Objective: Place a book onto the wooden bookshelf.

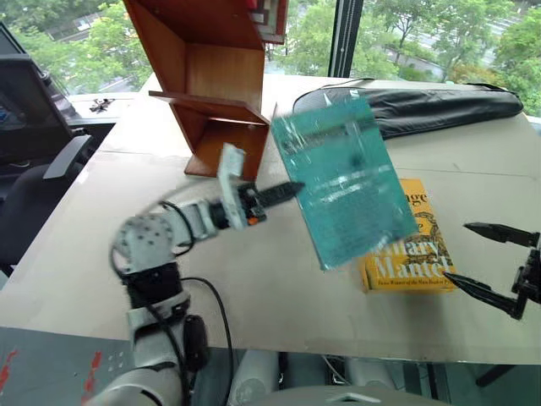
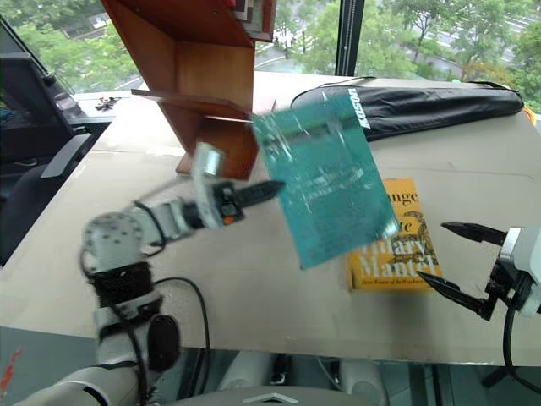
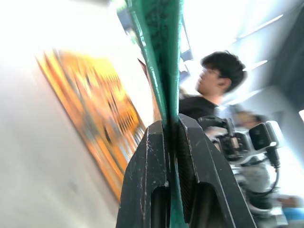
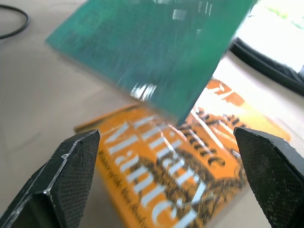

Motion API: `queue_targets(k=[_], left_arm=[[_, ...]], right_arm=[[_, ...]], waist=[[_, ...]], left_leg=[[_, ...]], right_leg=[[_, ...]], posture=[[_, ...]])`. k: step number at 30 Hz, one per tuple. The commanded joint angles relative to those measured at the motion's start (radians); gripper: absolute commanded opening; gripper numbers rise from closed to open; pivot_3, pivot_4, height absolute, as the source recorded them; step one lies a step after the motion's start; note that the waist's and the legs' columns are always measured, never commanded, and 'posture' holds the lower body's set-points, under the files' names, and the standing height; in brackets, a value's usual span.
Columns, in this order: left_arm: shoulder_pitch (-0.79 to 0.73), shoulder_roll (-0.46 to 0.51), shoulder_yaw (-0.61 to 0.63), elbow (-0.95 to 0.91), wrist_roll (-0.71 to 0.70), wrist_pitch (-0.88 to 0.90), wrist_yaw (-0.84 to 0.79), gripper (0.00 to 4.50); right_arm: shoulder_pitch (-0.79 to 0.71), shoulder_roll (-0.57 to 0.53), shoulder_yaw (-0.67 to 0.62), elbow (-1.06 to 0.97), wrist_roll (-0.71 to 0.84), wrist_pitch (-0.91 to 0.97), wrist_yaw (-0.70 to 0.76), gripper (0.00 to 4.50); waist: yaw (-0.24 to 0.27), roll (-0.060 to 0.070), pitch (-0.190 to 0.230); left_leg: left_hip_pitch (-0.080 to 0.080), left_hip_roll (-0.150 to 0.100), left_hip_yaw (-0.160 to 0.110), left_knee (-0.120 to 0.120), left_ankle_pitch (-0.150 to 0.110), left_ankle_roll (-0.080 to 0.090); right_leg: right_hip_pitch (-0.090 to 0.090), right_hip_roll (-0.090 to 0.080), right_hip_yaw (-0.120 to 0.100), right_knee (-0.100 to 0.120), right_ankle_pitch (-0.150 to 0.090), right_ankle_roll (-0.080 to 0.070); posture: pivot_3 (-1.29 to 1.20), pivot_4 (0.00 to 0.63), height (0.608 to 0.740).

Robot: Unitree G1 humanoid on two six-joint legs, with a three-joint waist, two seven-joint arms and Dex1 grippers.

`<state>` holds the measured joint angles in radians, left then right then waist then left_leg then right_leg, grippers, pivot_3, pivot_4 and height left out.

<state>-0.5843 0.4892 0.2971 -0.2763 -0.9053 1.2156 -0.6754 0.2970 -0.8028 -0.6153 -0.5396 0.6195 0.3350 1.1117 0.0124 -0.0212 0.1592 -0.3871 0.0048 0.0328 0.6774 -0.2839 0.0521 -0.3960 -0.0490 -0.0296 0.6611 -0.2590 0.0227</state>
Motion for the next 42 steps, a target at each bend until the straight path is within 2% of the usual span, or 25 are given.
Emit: queue_targets(k=[1, 7, 11, 17, 23, 26, 30, 33, 37, 39, 42], left_arm=[[-0.011, 0.141, -0.114, -0.168, 0.179, -0.328, -0.177, 0.05], [-0.183, 0.303, -0.181, -0.164, 0.421, -0.698, -0.253, 0.05], [-0.314, 0.449, -0.267, -0.1, 0.673, -0.967, -0.302, 0.05], [-0.441, 0.563, -0.292, -0.036, 0.809, -0.97, -0.306, 0.05], [-0.413, 0.748, -0.306, -0.002, 0.896, -0.882, -0.401, 0.05], [-0.359, 0.803, -0.332, 0.036, 0.993, -0.876, -0.379, 0.05], [-0.357, 0.788, -0.389, 0.078, 1.048, -0.867, -0.394, 0.05], [-0.417, 0.766, -0.497, 0.123, 1.166, -0.835, -0.432, 0.05], [-0.529, 0.638, -0.628, 0.242, 1.222, -0.807, -0.52, 0.05], [-0.572, 0.571, -0.671, 0.325, 1.261, -0.831, -0.507, 0.05], [-0.596, 0.525, -0.691, 0.414, 1.295, -0.89, -0.486, 0.05]], right_arm=[[-0.061, 0.0, 0.024, 0.016, 0.024, -0.009, -0.037, 4.5], [-0.176, 0.006, 0.059, 0.093, 0.045, -0.004, -0.069, 4.5], [-0.244, -0.013, 0.085, 0.147, 0.034, -0.019, -0.056, 4.5], [-0.322, -0.007, 0.142, 0.214, 0.008, -0.056, -0.044, 4.5], [-0.389, 0.008, 0.21, 0.283, -0.013, -0.107, -0.022, 4.5], [-0.412, 0.013, 0.226, 0.282, -0.006, -0.117, -0.018, 4.5], [-0.43, 0.016, 0.224, 0.235, 0.022, -0.111, -0.033, 4.5], [-0.458, 0.027, 0.21, 0.179, 0.06, -0.087, -0.087, 4.5], [-0.474, 0.08, 0.21, 0.116, 0.115, -0.065, -0.175, 4.5], [-0.486, 0.113, 0.224, 0.085, 0.135, -0.057, -0.223, 4.5], [-0.488, 0.138, 0.251, 0.056, 0.131, -0.053, -0.256, 4.5]], waist=[[0.006, 0.004, -0.002], [0.025, 0.002, 0.001], [0.023, 0.005, 0.001], [0.019, 0.005, 0.003], [-0.001, 0.004, 0.003], [-0.001, 0.005, 0.004], [0.005, 0.004, 0.004], [0.002, 0.004, 0.004], [0.0, 0.004, 0.004], [-0.004, 0.005, 0.004], [-0.004, 0.006, 0.003]], left_leg=[[0.0, 0.0, 0.0, -0.001, 0.0, 0.0], [0.0, -0.002, 0.0, -0.004, 0.0, 0.0], [-0.004, -0.002, 0.0, -0.004, 0.0, 0.001], [-0.005, -0.002, 0.0, -0.003, 0.0, 0.001], [-0.008, -0.002, 0.0, -0.002, 0.0, 0.001], [-0.008, -0.002, 0.001, -0.002, 0.0, 0.001], [-0.008, -0.002, 0.0, -0.002, 0.0, 0.001], [-0.01, -0.002, 0.0, 0.002, 0.0, 0.001], [-0.008, 0.0, 0.0, 0.005, 0.0, 0.001], [-0.008, 0.001, 0.001, 0.006, 0.0, 0.001], [-0.008, 0.002, 0.002, 0.007, 0.0, 0.001]], right_leg=[[0.0, 0.0, 0.0, -0.001, 0.0, 0.0], [0.0, -0.002, -0.001, -0.004, -0.001, -0.002], [-0.002, -0.002, -0.002, -0.006, 0.0, 0.0], [-0.003, 0.001, -0.002, -0.005, 0.0, 0.001], [-0.006, 0.002, -0.002, -0.003, -0.001, 0.002], [-0.008, 0.003, -0.001, -0.002, -0.001, 0.002], [-0.008, 0.004, -0.002, 0.0, -0.001, 0.002], [-0.008, 0.004, -0.002, 0.001, -0.001, 0.003], [-0.007, 0.01, 0.0, 0.003, -0.001, 0.003], [-0.007, 0.012, 0.002, 0.004, -0.001, 0.002], [-0.008, 0.011, 0.004, 0.006, -0.001, 0.002]], posture=[[0.0, 0.15, 0.74], [0.0, 0.15, 0.74], [0.0, 0.15, 0.74], [0.0, 0.15, 0.74], [0.0, 0.15, 0.74], [0.0, 0.15, 0.74], [0.0, 0.15, 0.74], [0.0, 0.15, 0.74], [0.0, 0.15, 0.74], [0.0, 0.15, 0.74], [0.0, 0.15, 0.74]])
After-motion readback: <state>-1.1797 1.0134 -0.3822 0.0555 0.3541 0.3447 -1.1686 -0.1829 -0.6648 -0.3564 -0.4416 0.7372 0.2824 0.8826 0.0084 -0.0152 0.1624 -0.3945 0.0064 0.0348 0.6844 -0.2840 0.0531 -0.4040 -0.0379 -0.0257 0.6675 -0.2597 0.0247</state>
